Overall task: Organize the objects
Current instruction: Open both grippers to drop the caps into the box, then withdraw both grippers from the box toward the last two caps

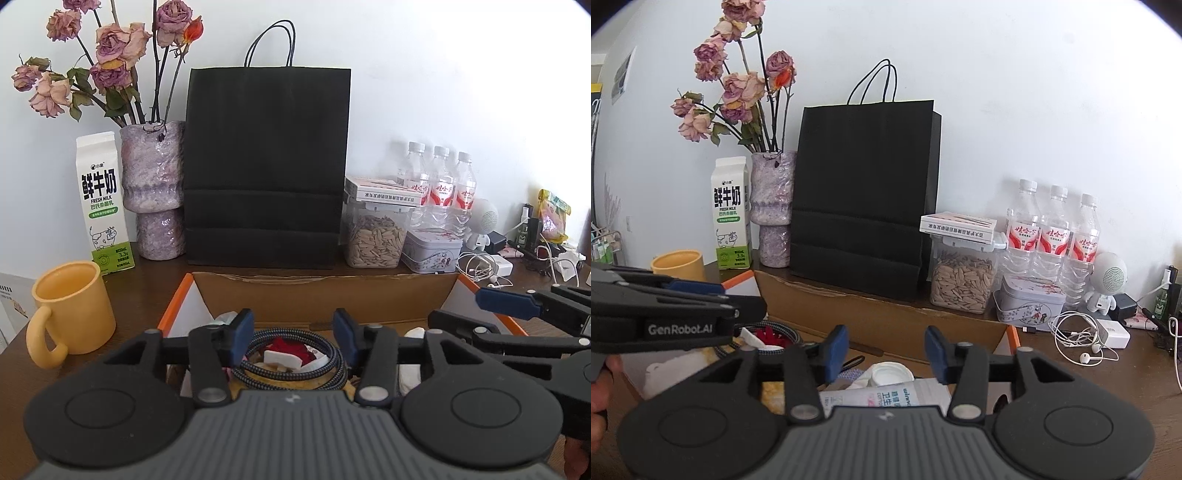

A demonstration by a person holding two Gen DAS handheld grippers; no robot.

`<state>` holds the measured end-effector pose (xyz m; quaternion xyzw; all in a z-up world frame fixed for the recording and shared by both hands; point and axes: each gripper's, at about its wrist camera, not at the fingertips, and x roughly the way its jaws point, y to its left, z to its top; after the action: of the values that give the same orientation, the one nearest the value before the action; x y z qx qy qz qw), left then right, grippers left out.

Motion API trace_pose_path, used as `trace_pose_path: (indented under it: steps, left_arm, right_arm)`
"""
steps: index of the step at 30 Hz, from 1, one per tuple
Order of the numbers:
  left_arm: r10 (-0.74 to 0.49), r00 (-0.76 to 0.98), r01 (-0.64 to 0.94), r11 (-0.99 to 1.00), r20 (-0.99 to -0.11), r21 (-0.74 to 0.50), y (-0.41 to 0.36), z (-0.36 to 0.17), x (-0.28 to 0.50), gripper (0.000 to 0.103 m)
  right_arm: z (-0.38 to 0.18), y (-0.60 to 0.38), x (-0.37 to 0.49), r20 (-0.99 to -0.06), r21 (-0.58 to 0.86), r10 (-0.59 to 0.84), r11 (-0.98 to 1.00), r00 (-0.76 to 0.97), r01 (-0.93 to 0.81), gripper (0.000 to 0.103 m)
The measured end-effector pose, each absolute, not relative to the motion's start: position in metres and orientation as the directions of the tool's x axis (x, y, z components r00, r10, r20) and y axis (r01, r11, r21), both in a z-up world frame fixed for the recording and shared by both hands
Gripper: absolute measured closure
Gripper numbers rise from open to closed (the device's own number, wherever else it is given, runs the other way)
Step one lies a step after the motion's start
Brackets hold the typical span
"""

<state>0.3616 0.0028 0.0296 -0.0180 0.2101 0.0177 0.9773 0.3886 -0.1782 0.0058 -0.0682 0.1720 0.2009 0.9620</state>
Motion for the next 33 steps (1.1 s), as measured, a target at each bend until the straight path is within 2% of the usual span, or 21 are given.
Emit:
trace_pose_path:
  steps: [2,3,5,6,8,33]
  left_arm:
    - [0.04,0.914,-0.056,0.998,-0.404,-0.029,0.005,0.03,0.36,0.026]
    - [0.053,0.916,-0.069,0.997,-0.397,-0.026,0.005,0.03,0.359,0.023]
    - [0.093,0.915,-0.108,0.994,-0.393,-0.015,0.007,0.031,0.359,0.006]
    - [0.116,0.914,-0.132,0.991,-0.389,-0.015,0.009,0.031,0.359,0.0]
    - [0.108,0.916,-0.128,0.991,-0.387,-0.028,0.012,0.032,0.359,0.0]
    - [0.076,0.91,-0.093,0.995,-0.407,-0.02,0.0,0.021,0.315,0.0]
  right_arm:
    - [0.006,-0.181,0.389,-0.356,-0.059,0.356,0.914,0.864,-0.4,0.033]
    - [0.006,-0.182,0.389,-0.354,-0.057,0.35,0.917,0.867,-0.394,0.028]
    - [0.007,-0.185,0.39,-0.348,-0.056,0.328,0.928,0.878,-0.369,0.012]
    - [0.007,-0.187,0.39,-0.345,-0.052,0.322,0.931,0.881,-0.361,0.01]
    - [0.007,-0.192,0.393,-0.347,-0.034,0.317,0.936,0.882,-0.35,0.0]
    - [0.002,-0.207,0.353,-0.347,-0.047,0.295,0.943,0.891,-0.33,0.0]
